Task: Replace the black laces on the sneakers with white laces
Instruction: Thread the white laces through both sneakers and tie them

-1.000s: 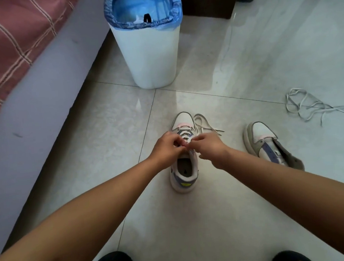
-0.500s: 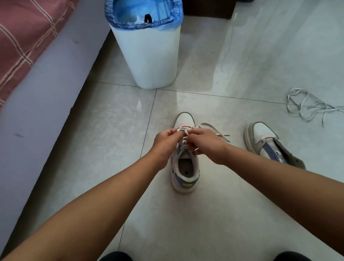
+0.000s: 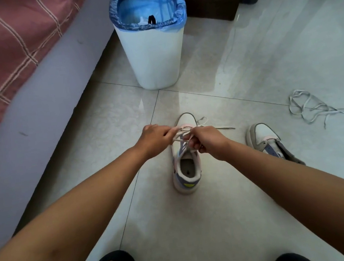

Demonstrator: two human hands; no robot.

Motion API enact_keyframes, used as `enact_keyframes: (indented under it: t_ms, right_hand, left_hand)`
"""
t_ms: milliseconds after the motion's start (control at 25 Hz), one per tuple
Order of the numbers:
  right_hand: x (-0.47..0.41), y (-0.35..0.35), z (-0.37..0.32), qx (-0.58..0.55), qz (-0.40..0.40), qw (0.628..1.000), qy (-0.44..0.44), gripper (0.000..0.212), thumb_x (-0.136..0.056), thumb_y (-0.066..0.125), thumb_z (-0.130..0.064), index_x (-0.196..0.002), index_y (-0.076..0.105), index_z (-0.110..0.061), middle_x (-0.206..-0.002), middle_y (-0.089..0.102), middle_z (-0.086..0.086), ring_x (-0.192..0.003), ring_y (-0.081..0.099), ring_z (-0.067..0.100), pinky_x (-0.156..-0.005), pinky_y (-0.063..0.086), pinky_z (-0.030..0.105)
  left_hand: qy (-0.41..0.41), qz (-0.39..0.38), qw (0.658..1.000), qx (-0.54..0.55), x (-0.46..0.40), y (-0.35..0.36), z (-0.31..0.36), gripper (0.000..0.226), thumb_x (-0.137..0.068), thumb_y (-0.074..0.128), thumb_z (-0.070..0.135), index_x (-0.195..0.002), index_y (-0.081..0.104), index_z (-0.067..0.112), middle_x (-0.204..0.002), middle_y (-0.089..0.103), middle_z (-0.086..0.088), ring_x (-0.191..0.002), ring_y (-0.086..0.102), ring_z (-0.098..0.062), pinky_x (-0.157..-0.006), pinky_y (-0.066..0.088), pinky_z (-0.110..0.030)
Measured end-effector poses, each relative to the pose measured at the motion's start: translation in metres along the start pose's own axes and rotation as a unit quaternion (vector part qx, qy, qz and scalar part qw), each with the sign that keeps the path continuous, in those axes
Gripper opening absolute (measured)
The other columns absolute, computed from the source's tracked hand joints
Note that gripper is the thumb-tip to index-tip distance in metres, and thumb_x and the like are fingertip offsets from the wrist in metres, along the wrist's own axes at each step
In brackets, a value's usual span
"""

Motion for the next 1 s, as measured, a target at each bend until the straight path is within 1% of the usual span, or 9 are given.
enact_keyframes:
  t_ms: [120, 200, 280, 360, 440, 520, 600, 800, 1000]
  right_hand:
    - [-0.007, -0.006, 0.007, -0.141, -0.023, 0.988, 0.064, 0.021, -0.095, 0.044, -0.008, -0.081, 0.061, -0.008, -0.055, 0.064, 0.001, -0.042, 0.044, 0.006, -0.039, 0.024, 0.015]
    - [-0.009, -0.008, 0.011, -0.178, -0.037, 0.981, 0.074, 0.016, -0.091, 0.051, -0.002, -0.08, 0.061, -0.009, -0.057, 0.063, -0.001, -0.043, 0.046, 0.004, -0.042, 0.026, 0.014]
    - [-0.009, -0.01, 0.013, -0.149, -0.047, 0.986, 0.059, 0.019, -0.085, 0.055, 0.006, -0.079, 0.061, -0.012, -0.063, 0.063, -0.001, -0.052, 0.052, 0.007, -0.052, 0.033, 0.018]
    - [-0.007, -0.012, 0.01, -0.024, -0.045, 0.999, -0.007, 0.024, -0.079, 0.059, 0.01, -0.073, 0.059, -0.013, -0.065, 0.059, 0.0, -0.06, 0.054, 0.012, -0.057, 0.038, 0.022]
    - [-0.005, -0.01, 0.006, 0.167, 0.007, 0.972, -0.163, 0.021, -0.075, 0.059, 0.011, -0.068, 0.057, -0.009, -0.065, 0.054, 0.002, -0.064, 0.049, 0.015, -0.061, 0.041, 0.028]
    - [-0.003, -0.005, 0.006, 0.327, 0.105, 0.854, -0.39, 0.008, -0.075, 0.054, 0.002, -0.069, 0.057, -0.002, -0.068, 0.054, 0.008, -0.067, 0.045, 0.017, -0.061, 0.038, 0.028]
    - [-0.006, -0.004, 0.013, 0.378, 0.153, 0.765, -0.499, 0.013, -0.077, 0.049, -0.008, -0.077, 0.057, 0.001, -0.074, 0.055, 0.013, -0.068, 0.04, 0.016, -0.055, 0.03, 0.023]
    - [-0.008, -0.009, 0.015, 0.234, 0.144, 0.905, -0.323, 0.008, -0.084, 0.066, -0.009, -0.085, 0.058, -0.008, -0.071, 0.054, -0.006, -0.062, 0.047, 0.005, -0.059, 0.038, 0.013]
    - [-0.012, -0.016, 0.018, 0.119, 0.116, 0.963, -0.21, 0.007, -0.083, 0.07, -0.011, -0.086, 0.065, -0.009, -0.072, 0.062, 0.001, -0.056, 0.053, 0.008, -0.057, 0.048, 0.018]
  left_hand:
    - [-0.092, -0.186, 0.978, 0.009, 0.009, -0.012, -0.025, 0.037, -0.088, 0.052, 0.03, -0.054, 0.054, 0.015, -0.053, 0.05, 0.001, -0.053, 0.044, -0.015, -0.056, 0.034, -0.025]
    - [-0.149, -0.361, 0.914, -0.112, 0.019, -0.015, -0.034, 0.031, -0.084, 0.055, 0.033, -0.06, 0.061, 0.014, -0.058, 0.055, -0.001, -0.057, 0.052, -0.017, -0.058, 0.039, -0.024]
    - [-0.16, -0.444, 0.854, -0.217, 0.025, -0.011, -0.034, 0.026, -0.086, 0.054, 0.033, -0.086, 0.069, 0.012, -0.084, 0.067, -0.003, -0.077, 0.063, -0.02, -0.065, 0.045, -0.025]
    - [-0.111, -0.356, 0.905, -0.204, 0.017, -0.004, -0.028, 0.033, -0.092, 0.051, 0.026, -0.12, 0.06, 0.011, -0.123, 0.06, -0.005, -0.11, 0.058, -0.023, -0.085, 0.045, -0.029]
    - [-0.074, -0.187, 0.979, -0.016, 0.002, 0.0, -0.01, 0.035, -0.094, 0.045, 0.013, -0.128, 0.054, 0.015, -0.132, 0.054, -0.002, -0.121, 0.05, -0.02, -0.095, 0.038, -0.026]
    - [-0.074, -0.131, 0.965, 0.213, -0.008, 0.003, 0.012, 0.033, -0.092, 0.041, 0.002, -0.116, 0.06, 0.016, -0.113, 0.062, 0.002, -0.107, 0.056, -0.012, -0.087, 0.043, -0.018]
    - [-0.073, -0.164, 0.931, 0.318, -0.011, 0.007, 0.028, 0.033, -0.091, 0.039, -0.005, -0.095, 0.06, 0.02, -0.086, 0.057, 0.006, -0.08, 0.052, -0.005, -0.068, 0.042, -0.012]
    - [-0.102, -0.218, 0.916, 0.322, -0.019, 0.009, 0.011, 0.016, -0.091, 0.051, 0.005, -0.097, 0.064, 0.014, -0.095, 0.06, -0.005, -0.089, 0.055, -0.015, -0.082, 0.046, -0.031]
    - [-0.157, -0.148, 0.933, 0.289, -0.017, 0.007, 0.0, 0.012, -0.089, 0.063, 0.024, -0.079, 0.066, 0.018, -0.09, 0.065, -0.004, -0.085, 0.059, -0.013, -0.075, 0.046, -0.027]
Point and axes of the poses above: each hand's wrist, its own x-axis away from the middle knuckle, its own y-axis out of the palm, z = x × y, the point moved 1 cm from there along -x, towards the middle knuckle
